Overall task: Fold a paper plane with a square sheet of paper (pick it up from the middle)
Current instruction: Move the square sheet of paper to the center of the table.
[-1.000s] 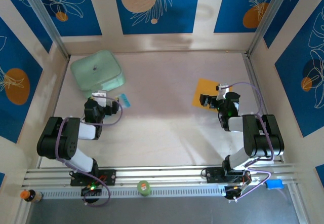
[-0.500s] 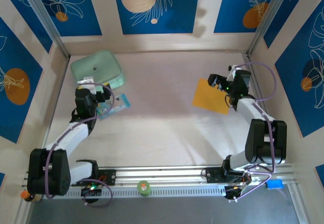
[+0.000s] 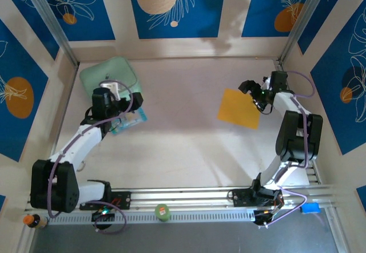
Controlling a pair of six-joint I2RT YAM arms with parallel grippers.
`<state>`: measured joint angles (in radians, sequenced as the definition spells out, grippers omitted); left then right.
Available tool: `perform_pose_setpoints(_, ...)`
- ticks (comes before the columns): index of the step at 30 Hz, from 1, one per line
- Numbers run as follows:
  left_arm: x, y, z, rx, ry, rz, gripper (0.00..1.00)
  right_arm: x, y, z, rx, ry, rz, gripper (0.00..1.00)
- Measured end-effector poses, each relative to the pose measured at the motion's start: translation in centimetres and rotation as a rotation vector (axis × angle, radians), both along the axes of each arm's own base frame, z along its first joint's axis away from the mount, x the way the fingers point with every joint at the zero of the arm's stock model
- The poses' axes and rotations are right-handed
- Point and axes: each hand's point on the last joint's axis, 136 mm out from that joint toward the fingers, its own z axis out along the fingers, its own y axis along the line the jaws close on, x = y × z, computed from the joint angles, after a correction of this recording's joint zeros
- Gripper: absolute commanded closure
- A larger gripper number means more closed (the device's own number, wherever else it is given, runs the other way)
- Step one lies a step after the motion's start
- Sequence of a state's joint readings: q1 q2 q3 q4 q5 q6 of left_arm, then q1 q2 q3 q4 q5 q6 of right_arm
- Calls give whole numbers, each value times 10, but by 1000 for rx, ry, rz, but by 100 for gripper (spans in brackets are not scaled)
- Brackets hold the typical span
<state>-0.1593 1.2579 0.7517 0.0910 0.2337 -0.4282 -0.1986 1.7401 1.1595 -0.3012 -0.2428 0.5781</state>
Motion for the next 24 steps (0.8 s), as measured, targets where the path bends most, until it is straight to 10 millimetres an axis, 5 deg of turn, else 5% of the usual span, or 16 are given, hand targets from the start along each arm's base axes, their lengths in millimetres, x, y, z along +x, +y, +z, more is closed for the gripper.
perform_pose_setpoints(8, -19, -38, -16, 33, 81, -115, 0, -2, 19, -42, -73, 198, 24, 4)
perform_pose_setpoints(18, -25, -28, -16, 96, 84, -97, 0, -30, 57, -60, -107, 344, 91, 4)
perform_pose_setpoints(24, -31, -25, 0, 109, 39, -97, 0, -61, 109, -71, -115, 406, 177, 4)
